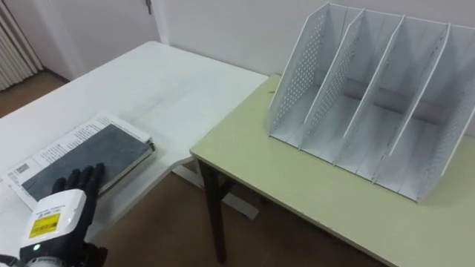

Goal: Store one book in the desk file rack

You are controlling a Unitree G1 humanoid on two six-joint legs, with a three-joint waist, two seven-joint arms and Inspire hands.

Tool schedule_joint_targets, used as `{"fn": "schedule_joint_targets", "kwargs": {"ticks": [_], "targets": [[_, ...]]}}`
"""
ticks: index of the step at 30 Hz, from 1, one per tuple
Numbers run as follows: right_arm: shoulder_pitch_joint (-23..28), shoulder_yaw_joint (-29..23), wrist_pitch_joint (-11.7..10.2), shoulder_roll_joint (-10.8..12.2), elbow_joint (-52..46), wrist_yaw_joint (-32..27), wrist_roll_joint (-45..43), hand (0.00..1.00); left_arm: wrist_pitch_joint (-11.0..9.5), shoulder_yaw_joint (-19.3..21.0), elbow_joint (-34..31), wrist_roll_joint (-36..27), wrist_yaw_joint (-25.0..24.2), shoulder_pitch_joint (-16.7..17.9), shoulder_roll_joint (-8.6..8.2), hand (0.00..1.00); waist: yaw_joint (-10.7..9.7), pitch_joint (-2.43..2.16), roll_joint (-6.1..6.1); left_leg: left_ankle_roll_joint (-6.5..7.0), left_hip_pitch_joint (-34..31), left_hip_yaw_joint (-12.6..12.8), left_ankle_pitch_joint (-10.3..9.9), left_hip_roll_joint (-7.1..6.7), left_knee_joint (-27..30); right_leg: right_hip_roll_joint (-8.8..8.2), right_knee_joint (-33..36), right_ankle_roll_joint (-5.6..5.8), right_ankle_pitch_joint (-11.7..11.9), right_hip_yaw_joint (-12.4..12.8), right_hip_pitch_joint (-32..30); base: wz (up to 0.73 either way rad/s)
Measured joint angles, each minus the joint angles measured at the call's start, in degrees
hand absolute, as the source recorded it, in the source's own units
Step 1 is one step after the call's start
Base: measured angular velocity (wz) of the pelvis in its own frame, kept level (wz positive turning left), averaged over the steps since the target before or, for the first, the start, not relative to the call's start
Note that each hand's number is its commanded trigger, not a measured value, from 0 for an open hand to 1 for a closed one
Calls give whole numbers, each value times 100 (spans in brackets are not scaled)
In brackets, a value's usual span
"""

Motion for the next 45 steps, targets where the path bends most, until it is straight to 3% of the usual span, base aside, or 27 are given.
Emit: {"fn": "schedule_joint_targets", "kwargs": {"ticks": [9, 26, 29, 36, 39, 41, 43, 45], "targets": [[153, -138, 205, -9, -459, -66, -188, 0, 103, 205, -63, 60, 143, -240, 9, 100, -69, -8, -17, 5, 98, 33, 2, -7, 8, -16, -13, 7, -21, 57, 48, -2], [235, -328, 212, -9, -519, -246, -62, 0, 106, 248, -58, -24, 532, -130, -98, 100, -146, -39, 17, 6, 144, 55, 3, -6, 0, 33, -12, 3, -15, 117, 83, -1], [232, -334, 193, -21, -519, -280, 126, 0, 53, 273, -3, -266, 582, -133, -122, 100, -139, -42, 9, 6, 212, 51, 3, -6, -13, 29, -16, 4, -17, 135, 150, 0], [197, -350, 64, -60, -746, -265, 305, 0, -171, 564, -423, -1821, 278, -168, -154, 100, -108, -40, -32, 7, 97, 27, 4, -6, 95, -18, 0, 8, -20, 78, 59, 4], [191, -344, 52, -97, -1039, -228, 259, 0, -385, 568, -623, -2727, 131, -142, -147, 100, 21, -26, -50, 11, 90, 40, 6, -6, 87, -35, 55, 8, -20, 65, 15, -2], [175, -344, -10, -128, -1360, -213, 271, 0, -521, 553, -746, -3312, -33, -143, -156, 100, 40, -10, -77, 12, 63, 47, 7, -8, 89, -47, 94, 9, -30, 42, -23, 2], [176, -335, -80, -170, -1879, -136, 318, 0, -633, 515, -1054, -4279, -340, -143, -153, 100, 108, 41, -142, 17, -13, 56, 17, -2, 106, -45, 103, 3, -27, 45, -105, 0], [177, -322, -94, -167, -2310, -24, 313, 0, -682, 374, -1084, -4798, -571, -143, -150, 100, 159, 46, -149, 17, -29, 57, 19, 2, 105, -35, 101, 0, -24, 68, -124, -4]]}}
